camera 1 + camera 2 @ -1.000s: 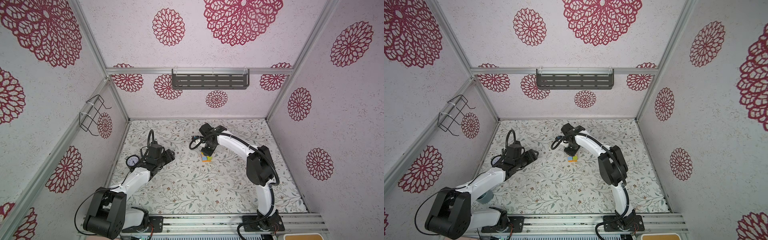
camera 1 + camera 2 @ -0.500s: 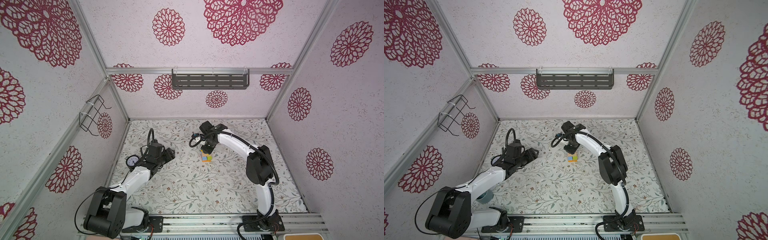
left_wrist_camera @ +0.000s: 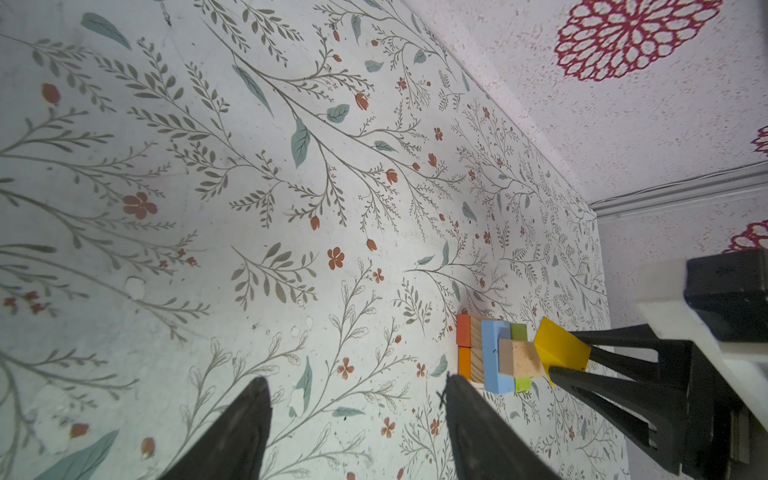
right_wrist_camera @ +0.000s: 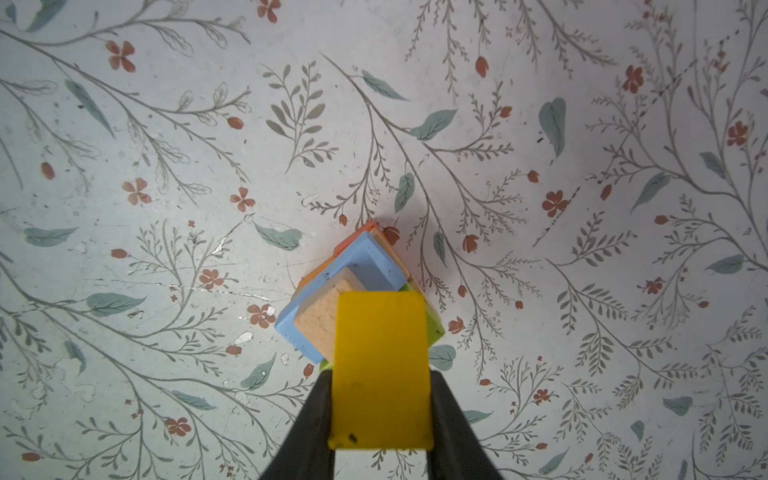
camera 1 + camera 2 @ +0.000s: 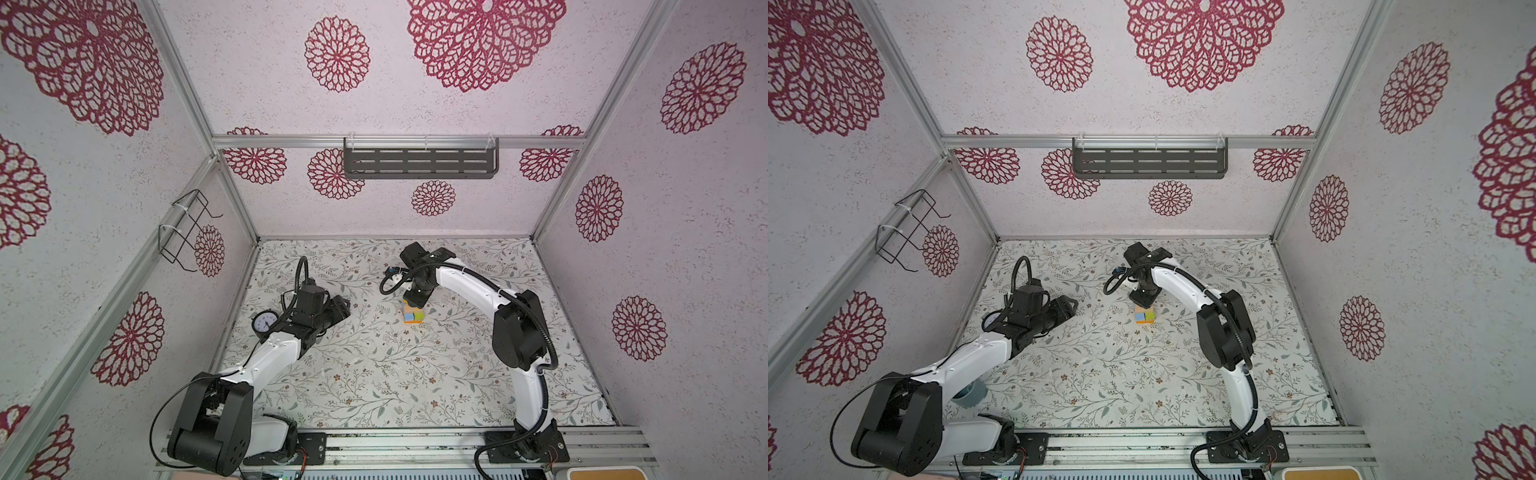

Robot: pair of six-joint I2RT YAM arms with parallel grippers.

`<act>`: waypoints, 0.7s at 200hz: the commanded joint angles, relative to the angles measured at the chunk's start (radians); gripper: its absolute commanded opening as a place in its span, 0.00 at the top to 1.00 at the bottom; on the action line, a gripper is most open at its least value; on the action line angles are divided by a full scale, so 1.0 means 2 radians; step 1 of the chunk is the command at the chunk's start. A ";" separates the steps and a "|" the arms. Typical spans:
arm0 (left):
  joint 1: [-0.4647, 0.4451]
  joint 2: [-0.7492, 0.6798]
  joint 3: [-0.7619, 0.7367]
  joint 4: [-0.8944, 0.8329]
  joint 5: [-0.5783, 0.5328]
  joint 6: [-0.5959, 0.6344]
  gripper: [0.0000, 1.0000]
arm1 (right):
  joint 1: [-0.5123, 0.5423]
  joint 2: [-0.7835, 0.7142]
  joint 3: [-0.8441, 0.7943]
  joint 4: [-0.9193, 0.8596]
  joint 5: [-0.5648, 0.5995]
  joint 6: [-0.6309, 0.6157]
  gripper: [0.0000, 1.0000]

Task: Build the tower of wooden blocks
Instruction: 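Lower the yellow block onto the top of the stack with the right gripper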

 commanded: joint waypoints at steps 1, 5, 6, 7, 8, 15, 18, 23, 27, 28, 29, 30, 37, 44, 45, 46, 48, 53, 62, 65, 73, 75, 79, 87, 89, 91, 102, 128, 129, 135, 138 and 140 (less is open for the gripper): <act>-0.004 0.004 0.001 0.006 -0.001 0.003 0.31 | -0.003 0.000 0.001 -0.010 0.004 -0.005 0.94; -0.004 0.004 0.000 0.007 0.000 0.002 0.31 | -0.003 0.000 0.001 -0.010 0.004 -0.005 0.94; -0.004 0.004 0.000 0.007 0.000 0.002 0.31 | -0.003 0.000 0.001 -0.010 0.004 -0.006 0.94; -0.004 0.004 0.000 0.007 0.000 0.002 0.31 | -0.003 0.001 0.001 -0.010 0.003 -0.006 0.94; -0.004 0.004 0.000 0.007 0.000 0.002 0.31 | -0.003 0.001 0.001 -0.010 0.003 -0.006 0.94; -0.004 0.004 -0.001 0.008 0.000 0.001 0.31 | -0.003 0.001 0.001 -0.010 0.002 -0.005 0.93; -0.004 0.005 -0.001 0.009 0.000 0.001 0.31 | -0.003 0.001 0.001 -0.010 0.002 -0.006 0.93; -0.004 0.005 -0.001 0.009 0.000 0.001 0.31 | -0.003 0.001 0.001 -0.010 0.002 -0.005 0.92; -0.004 0.005 -0.001 0.009 0.000 0.000 0.31 | -0.003 0.002 0.001 -0.011 0.002 -0.005 0.92; -0.004 0.005 -0.001 0.009 0.000 0.000 0.31 | -0.003 0.002 0.001 -0.011 0.003 -0.005 0.92; -0.004 0.005 -0.001 0.009 0.000 0.000 0.31 | -0.003 0.002 0.001 -0.011 0.003 -0.006 0.92; -0.004 0.005 -0.001 0.009 0.000 0.000 0.31 | -0.003 0.002 0.001 -0.011 0.004 -0.005 0.91; -0.003 0.005 -0.001 0.010 0.001 0.000 0.31 | -0.003 0.002 0.001 -0.011 0.005 -0.004 0.90; -0.004 0.005 -0.001 0.010 0.001 0.000 0.31 | -0.003 0.003 0.001 -0.010 0.006 -0.004 0.88; -0.004 0.005 -0.001 0.010 0.001 0.000 0.31 | -0.003 0.003 0.001 -0.010 0.006 -0.004 0.88; -0.004 0.005 -0.001 0.010 0.001 0.000 0.31 | -0.003 0.003 0.001 -0.010 0.006 -0.003 0.87; -0.004 0.006 -0.001 0.010 0.001 0.000 0.31 | -0.003 0.003 0.000 -0.010 0.006 -0.003 0.87; -0.004 0.005 -0.001 0.010 0.001 0.000 0.31 | -0.004 0.003 0.001 -0.010 0.006 -0.004 0.86; -0.004 0.005 -0.002 0.010 0.001 0.000 0.31 | -0.004 0.004 0.001 -0.010 0.006 -0.002 0.84; -0.003 0.005 -0.002 0.010 0.001 0.000 0.31 | -0.003 0.004 0.002 -0.010 0.005 -0.002 0.83; -0.003 0.005 -0.002 0.010 0.001 0.000 0.31 | -0.004 0.004 0.003 -0.010 0.004 -0.001 0.82; -0.003 0.005 -0.002 0.010 0.001 0.000 0.31 | -0.004 0.005 0.003 -0.010 0.005 -0.001 0.82; -0.004 0.005 -0.003 0.010 0.001 0.000 0.31 | -0.004 0.005 0.003 -0.010 0.005 -0.002 0.82; -0.004 0.005 -0.002 0.010 0.001 0.000 0.31 | -0.004 0.006 0.004 -0.010 0.004 0.000 0.81; -0.004 0.005 -0.002 0.010 0.001 0.000 0.31 | -0.004 0.006 0.004 -0.010 0.004 -0.001 0.81; -0.004 0.005 -0.002 0.011 0.001 0.000 0.31 | -0.004 0.006 0.004 -0.010 0.004 0.000 0.81; -0.004 0.005 -0.002 0.011 0.001 0.000 0.31 | -0.004 0.007 0.004 -0.010 0.003 -0.001 0.80; -0.004 0.007 -0.002 0.012 0.002 -0.001 0.31 | -0.004 0.007 0.004 -0.011 0.002 -0.001 0.80; -0.004 0.007 -0.001 0.012 0.002 -0.001 0.31 | -0.004 0.007 0.004 -0.011 0.002 -0.001 0.80; -0.004 0.007 -0.001 0.012 0.002 -0.001 0.31 | -0.004 0.007 0.004 -0.011 0.002 -0.001 0.80; -0.004 0.008 -0.001 0.012 0.002 -0.001 0.31 | -0.004 0.007 0.004 -0.011 0.002 -0.001 0.80; -0.004 0.008 -0.001 0.012 0.002 -0.001 0.31 | -0.004 0.007 0.004 -0.011 0.002 -0.001 0.80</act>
